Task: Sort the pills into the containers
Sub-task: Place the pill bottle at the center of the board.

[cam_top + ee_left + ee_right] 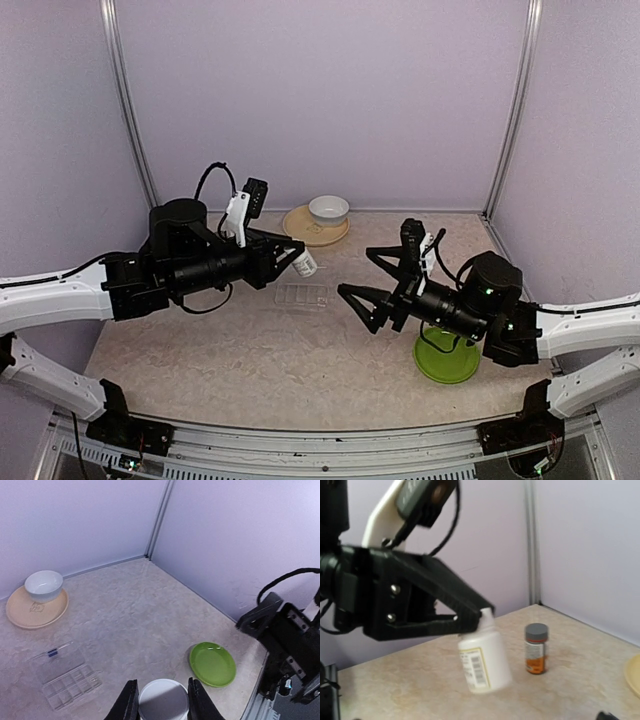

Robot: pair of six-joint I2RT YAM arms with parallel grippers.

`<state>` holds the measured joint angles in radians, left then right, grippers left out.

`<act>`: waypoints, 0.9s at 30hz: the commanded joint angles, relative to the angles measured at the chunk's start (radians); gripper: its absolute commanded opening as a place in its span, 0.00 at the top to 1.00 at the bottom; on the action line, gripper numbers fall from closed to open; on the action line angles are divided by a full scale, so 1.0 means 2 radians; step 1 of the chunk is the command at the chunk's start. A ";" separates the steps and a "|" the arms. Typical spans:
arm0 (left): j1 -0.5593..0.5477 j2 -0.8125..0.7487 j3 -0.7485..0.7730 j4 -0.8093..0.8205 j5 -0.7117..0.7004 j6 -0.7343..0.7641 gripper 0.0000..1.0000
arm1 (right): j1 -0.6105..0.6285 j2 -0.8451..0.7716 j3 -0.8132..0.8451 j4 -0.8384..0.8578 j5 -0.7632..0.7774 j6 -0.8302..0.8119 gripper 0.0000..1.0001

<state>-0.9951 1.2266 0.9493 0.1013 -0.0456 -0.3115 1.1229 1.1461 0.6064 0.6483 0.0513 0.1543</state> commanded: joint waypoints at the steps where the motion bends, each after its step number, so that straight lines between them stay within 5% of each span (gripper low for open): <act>1: 0.022 -0.018 -0.025 -0.047 -0.086 0.028 0.85 | 0.001 -0.024 -0.017 -0.016 0.033 -0.010 0.00; 16: 0.117 0.038 -0.065 -0.106 -0.262 -0.004 0.85 | 0.001 -0.043 -0.043 -0.007 0.040 -0.001 0.00; 27: 0.197 0.102 -0.095 -0.040 -0.265 -0.023 0.85 | 0.001 -0.064 -0.065 -0.008 0.041 0.006 0.00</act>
<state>-0.6483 1.3991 0.7876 -0.0597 -0.5430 -0.3405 1.1229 1.0477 0.5045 0.6250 0.1177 0.1520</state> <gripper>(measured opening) 0.275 0.996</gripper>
